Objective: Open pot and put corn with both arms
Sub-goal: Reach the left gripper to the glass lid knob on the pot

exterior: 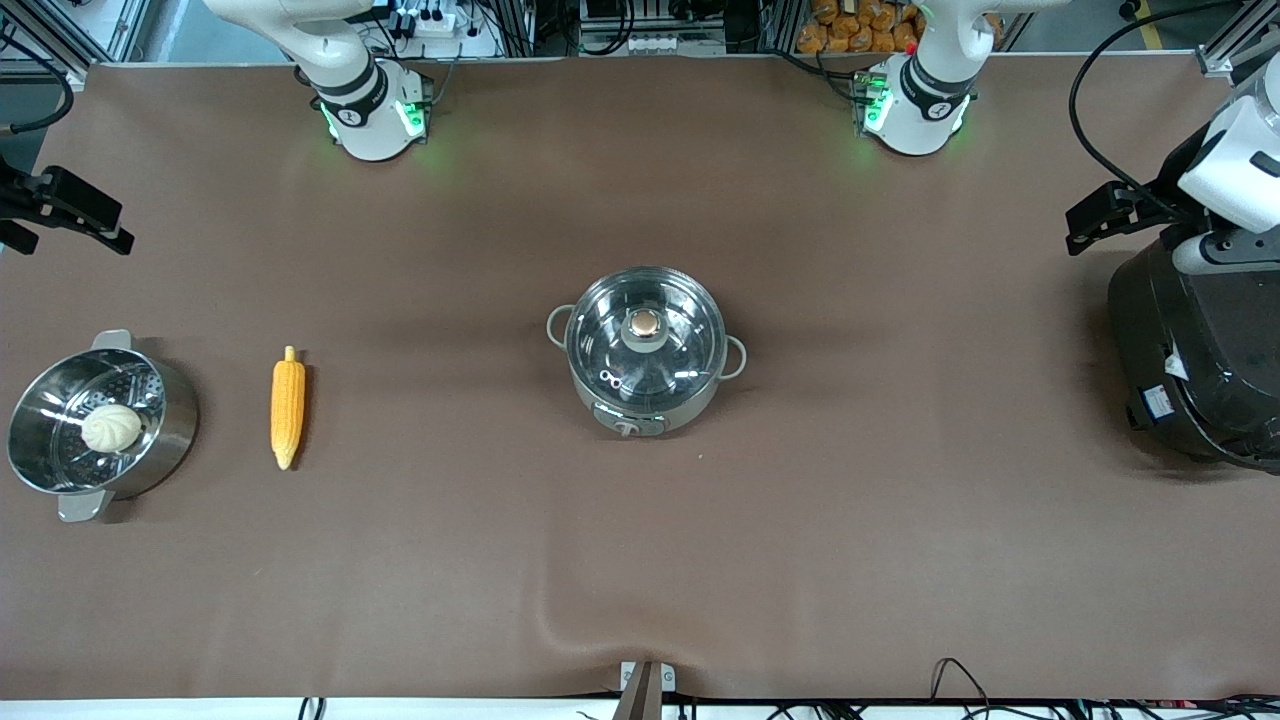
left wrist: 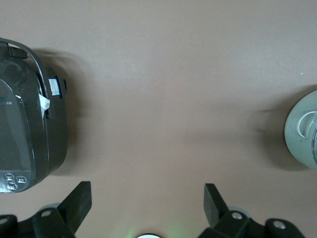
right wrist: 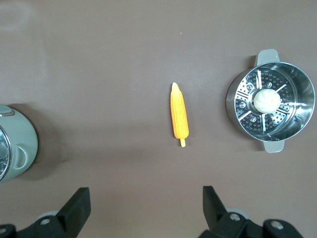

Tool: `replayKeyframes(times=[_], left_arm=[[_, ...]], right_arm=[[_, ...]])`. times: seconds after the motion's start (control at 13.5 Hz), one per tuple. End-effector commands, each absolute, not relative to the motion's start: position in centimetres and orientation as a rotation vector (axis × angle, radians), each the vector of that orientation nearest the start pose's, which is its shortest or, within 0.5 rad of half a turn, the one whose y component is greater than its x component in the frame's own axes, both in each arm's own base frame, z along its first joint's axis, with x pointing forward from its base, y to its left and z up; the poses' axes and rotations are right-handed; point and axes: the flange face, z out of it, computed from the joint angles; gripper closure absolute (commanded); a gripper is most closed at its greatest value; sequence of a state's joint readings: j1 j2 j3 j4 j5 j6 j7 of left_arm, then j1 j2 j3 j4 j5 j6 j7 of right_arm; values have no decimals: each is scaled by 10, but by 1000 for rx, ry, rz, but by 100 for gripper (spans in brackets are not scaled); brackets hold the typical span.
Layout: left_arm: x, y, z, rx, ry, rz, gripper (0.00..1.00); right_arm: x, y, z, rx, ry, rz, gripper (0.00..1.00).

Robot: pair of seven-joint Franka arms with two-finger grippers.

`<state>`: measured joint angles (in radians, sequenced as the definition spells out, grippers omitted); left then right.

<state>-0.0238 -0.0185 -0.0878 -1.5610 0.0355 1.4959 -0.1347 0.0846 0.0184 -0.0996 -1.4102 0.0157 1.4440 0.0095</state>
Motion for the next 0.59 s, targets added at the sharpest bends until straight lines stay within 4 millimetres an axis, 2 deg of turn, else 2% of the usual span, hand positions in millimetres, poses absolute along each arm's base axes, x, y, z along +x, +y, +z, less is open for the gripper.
replayKeyframes(times=[0.0,0.15,0.22,0.3,0.44,0.52], left_arm=[[536,-56,638,-3118,-2,76,0],[537,-58,637,-3115,-19,77,0],[538,-66,633,-3115,-7,89,0],[545,-75,618,-3114,6,131,0],[553,-127,594,-3109,55,150,0],[556,-163,590,-3125,41,74,0]], right_arm=[[546,-8,682,-3125,39,-27,0],[544,-6,683,-3125,41,-17,0],[540,-7,689,-3126,43,-3,0],[537,-8,691,-3129,39,28,0],[536,-7,691,-3131,44,33,0],[536,-6,691,-3134,48,34,0]])
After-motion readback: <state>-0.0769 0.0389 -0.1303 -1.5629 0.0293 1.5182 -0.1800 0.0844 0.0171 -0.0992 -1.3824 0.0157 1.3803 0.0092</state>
